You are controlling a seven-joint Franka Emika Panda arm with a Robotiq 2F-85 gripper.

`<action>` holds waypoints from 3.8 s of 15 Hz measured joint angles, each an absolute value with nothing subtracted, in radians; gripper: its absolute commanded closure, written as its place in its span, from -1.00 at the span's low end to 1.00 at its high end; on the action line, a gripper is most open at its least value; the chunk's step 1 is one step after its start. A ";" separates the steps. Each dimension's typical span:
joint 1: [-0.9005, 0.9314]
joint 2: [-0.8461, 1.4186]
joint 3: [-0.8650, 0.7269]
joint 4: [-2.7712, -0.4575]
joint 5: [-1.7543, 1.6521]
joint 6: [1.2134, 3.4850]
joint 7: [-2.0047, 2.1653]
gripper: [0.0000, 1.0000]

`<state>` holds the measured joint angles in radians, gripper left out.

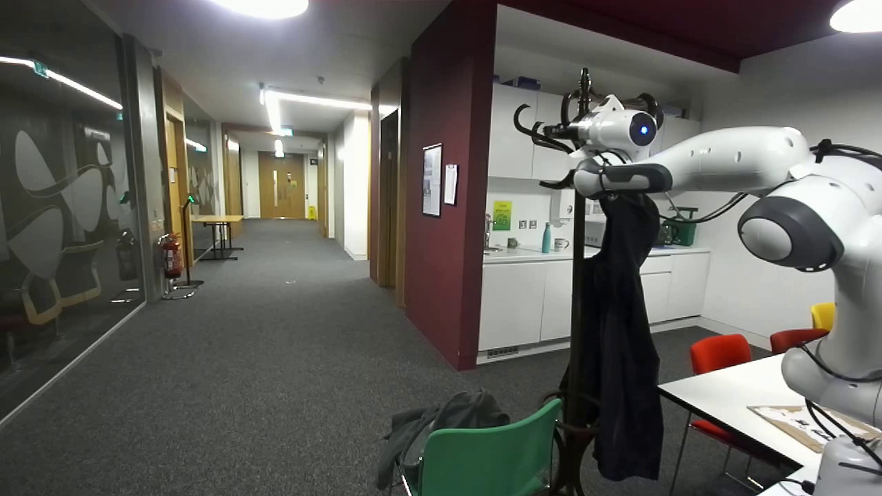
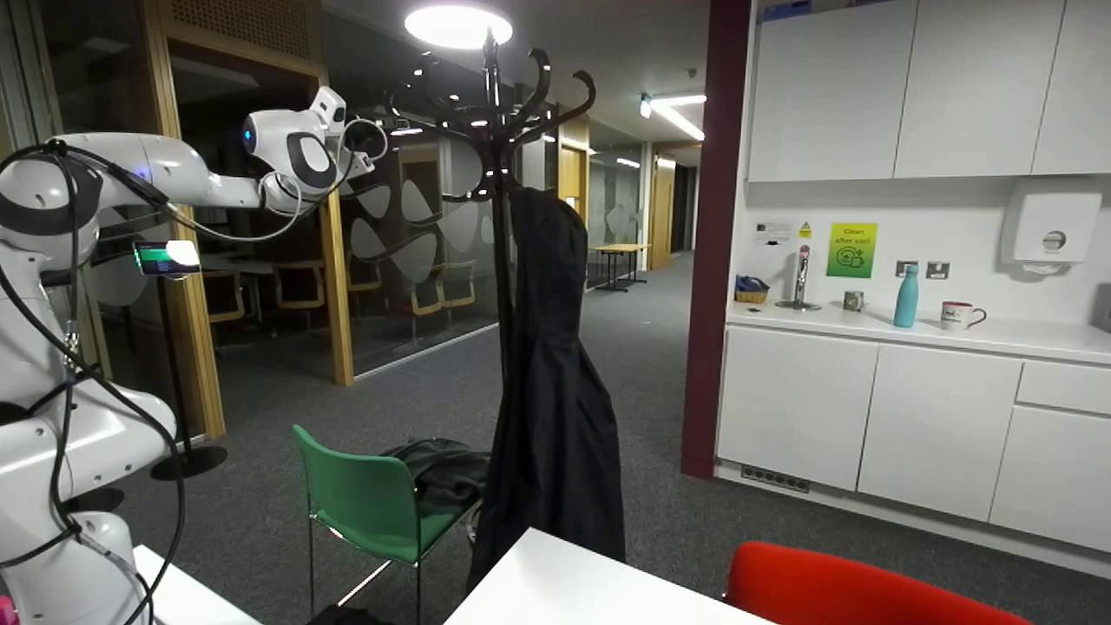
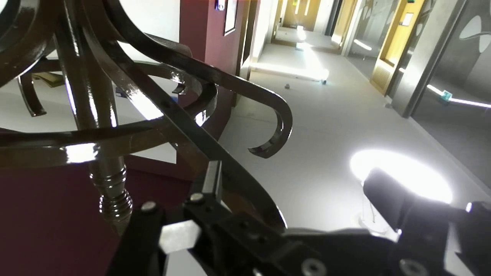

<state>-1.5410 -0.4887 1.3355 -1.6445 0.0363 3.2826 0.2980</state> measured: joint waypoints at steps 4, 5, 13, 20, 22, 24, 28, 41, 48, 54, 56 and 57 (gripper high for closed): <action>-1.598 -0.489 1.398 -1.613 0.037 3.259 0.299 -1.00; -1.609 -0.489 1.411 -1.610 0.038 3.257 0.299 -1.00; -1.530 -0.534 1.332 -1.625 0.065 3.258 0.298 -1.00; -1.300 -0.701 1.035 -1.720 0.131 3.101 0.324 -1.00; -1.260 -0.758 0.969 -1.752 0.130 3.018 0.348 -1.00; -1.229 -0.807 0.911 -1.781 0.129 2.946 0.373 -1.00; -1.180 -0.861 0.821 -1.830 0.121 2.867 0.391 -1.00; -1.128 -0.875 0.650 -1.956 0.044 2.853 0.392 -1.00; -1.071 -0.878 0.591 -1.992 0.008 2.853 0.392 -1.00; -1.056 -0.865 0.541 -2.029 -0.009 2.853 0.390 -1.00; -1.032 -0.845 0.523 -2.036 -0.013 2.860 0.386 -1.00; -1.016 -0.833 0.513 -2.040 -0.015 2.870 0.385 -1.00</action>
<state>-1.0159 -0.8327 0.5130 -2.0396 -0.0146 2.8698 0.3848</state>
